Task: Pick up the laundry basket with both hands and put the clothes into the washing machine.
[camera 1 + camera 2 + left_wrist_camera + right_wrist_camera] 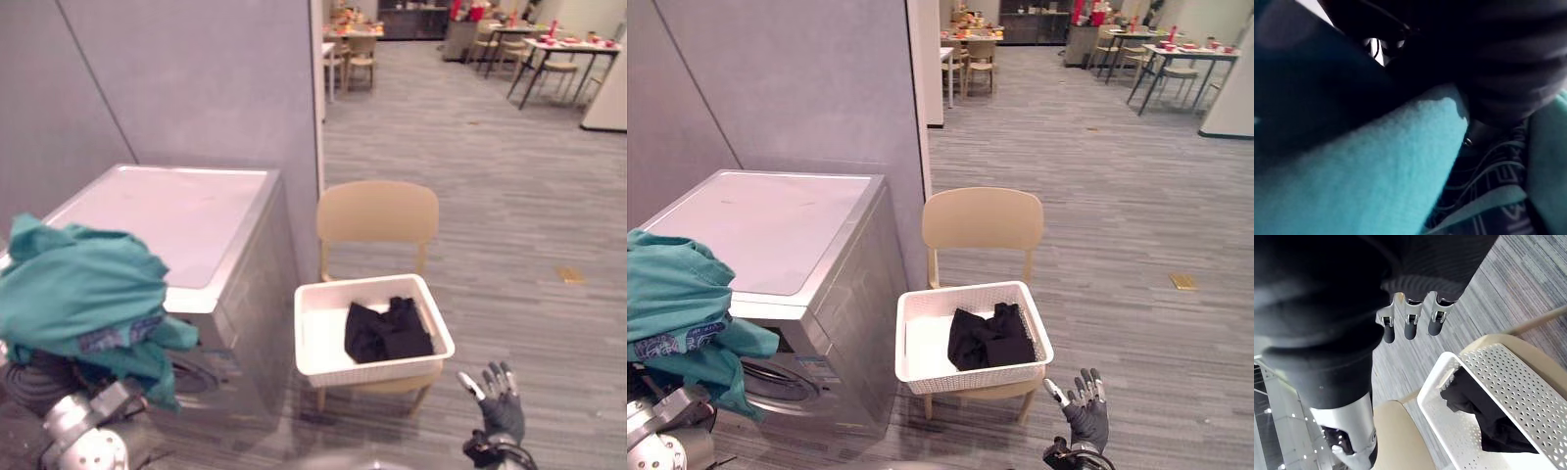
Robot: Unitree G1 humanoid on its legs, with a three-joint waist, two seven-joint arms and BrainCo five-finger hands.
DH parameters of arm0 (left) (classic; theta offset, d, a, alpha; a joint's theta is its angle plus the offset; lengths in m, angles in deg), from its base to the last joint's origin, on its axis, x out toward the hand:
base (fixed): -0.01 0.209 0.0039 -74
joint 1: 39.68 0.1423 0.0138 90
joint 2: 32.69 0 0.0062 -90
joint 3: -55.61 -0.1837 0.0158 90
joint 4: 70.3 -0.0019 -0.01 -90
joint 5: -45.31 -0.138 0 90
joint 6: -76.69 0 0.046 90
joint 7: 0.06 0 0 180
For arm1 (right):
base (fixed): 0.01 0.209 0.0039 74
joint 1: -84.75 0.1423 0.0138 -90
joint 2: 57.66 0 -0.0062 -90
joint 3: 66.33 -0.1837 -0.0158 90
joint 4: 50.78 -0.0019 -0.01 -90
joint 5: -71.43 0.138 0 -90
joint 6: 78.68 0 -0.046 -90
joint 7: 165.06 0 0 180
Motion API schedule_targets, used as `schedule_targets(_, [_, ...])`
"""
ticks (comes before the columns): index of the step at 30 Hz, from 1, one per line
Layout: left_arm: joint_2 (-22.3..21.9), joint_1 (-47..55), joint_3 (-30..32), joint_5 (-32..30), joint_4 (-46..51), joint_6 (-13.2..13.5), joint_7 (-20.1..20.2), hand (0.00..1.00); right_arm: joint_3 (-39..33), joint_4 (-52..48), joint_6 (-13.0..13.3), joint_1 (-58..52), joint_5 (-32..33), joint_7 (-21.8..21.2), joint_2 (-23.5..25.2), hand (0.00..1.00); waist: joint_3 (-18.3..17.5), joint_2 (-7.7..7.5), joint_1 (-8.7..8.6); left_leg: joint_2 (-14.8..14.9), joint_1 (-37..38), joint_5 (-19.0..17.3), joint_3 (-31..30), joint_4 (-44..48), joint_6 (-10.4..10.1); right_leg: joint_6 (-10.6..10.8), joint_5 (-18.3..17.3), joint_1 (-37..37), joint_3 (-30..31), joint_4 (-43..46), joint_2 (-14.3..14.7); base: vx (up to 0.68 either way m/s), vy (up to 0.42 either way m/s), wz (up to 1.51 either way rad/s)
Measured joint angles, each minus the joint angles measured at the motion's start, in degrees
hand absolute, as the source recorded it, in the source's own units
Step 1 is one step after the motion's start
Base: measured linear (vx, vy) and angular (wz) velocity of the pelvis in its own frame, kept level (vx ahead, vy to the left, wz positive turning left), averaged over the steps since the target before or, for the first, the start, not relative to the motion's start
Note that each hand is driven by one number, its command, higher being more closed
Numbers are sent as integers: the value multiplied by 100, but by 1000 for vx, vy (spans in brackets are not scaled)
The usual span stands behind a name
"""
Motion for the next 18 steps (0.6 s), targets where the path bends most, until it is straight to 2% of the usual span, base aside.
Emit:
schedule_targets(1, [-42, 65, -1, 1, -153, 65, -45, 100, 71, 118, -1, 2, 40, -6, -57, 0, 0, -10, 16, -8, -14, 0, -106, 17, 1, 2, -72, 24, -109, 104, -36, 19, -20, 55])
schedule_targets(5, [-86, 104, -101, 4, -1290, 38, -30, 100, 376, 823, -13, 169, 114, -62, -245, 0, -10, -65, 152, -20, -78, -7, -391, 96, 12, 24, -273, 68, -376, 406, -123, 15, -28, 38])
schedule_targets(9, [-113, 181, -265, 14, -2347, -103, 57, 100, 397, 1660, -12, 537, 170, -117, -239, 0, 26, -120, 158, -24, -172, -35, -645, 281, 13, 26, -547, 52, -581, 834, -221, 11, -36, 34])
schedule_targets(10, [-111, 188, -328, 14, -2583, -168, 125, 100, 401, 2058, -13, 681, 215, -99, -236, 0, 86, -160, 160, -6, -176, -33, -725, 341, -20, 3, -699, 38, -645, 1066, -255, 4, -76, 50])
schedule_targets(13, [-77, 143, -479, 68, -2831, -261, 239, 100, 412, 2882, -11, 1069, 297, 34, -240, 0, 368, -280, 313, 92, -458, -105, -954, 700, -146, -155, -1086, -185, -817, 1709, -285, -51, -110, 45])
schedule_targets(14, [-48, 85, -586, 141, -2872, -322, 274, 100, 408, 3270, -11, 1290, 341, 166, -268, 0, 471, -277, 317, 121, -794, -37, -1279, 797, -256, -259, -1267, -358, -1093, 1962, -299, -100, -162, 70])
schedule_targets(15, [-36, 63, -620, 150, -2890, -336, 283, 100, 402, 3330, -11, 1324, 345, 187, -281, 0, 495, -260, 314, 121, -857, -17, -1367, 800, -281, -256, -1306, -379, -1160, 1999, -307, -135, -197, 124])
schedule_targets(16, [30, -102, -832, 193, -3022, -358, 344, 100, 367, 3587, -4, 1562, 369, 310, -404, 0, 647, -212, 291, 88, -1193, 260, -1448, 793, -141, -272, -1489, -467, -1579, 2169, -457, -124, -141, 120])
schedule_targets(17, [76, -226, -944, 195, -3110, -376, 359, 100, 325, 3745, -2, 1653, 371, 370, -438, 0, 693, -232, 281, 51, -1351, 494, -1218, 769, 55, -289, -1525, -463, -1784, 2185, -570, -135, -104, 197])
schedule_targets(18, [158, -517, -1197, 197, -3263, -399, 365, 100, 143, 4091, -16, 1814, 374, 461, -456, 0, 738, -341, 292, 68, -1482, 932, -367, 378, 806, -320, -1531, -389, -2242, 2070, -801, -73, -33, 211])
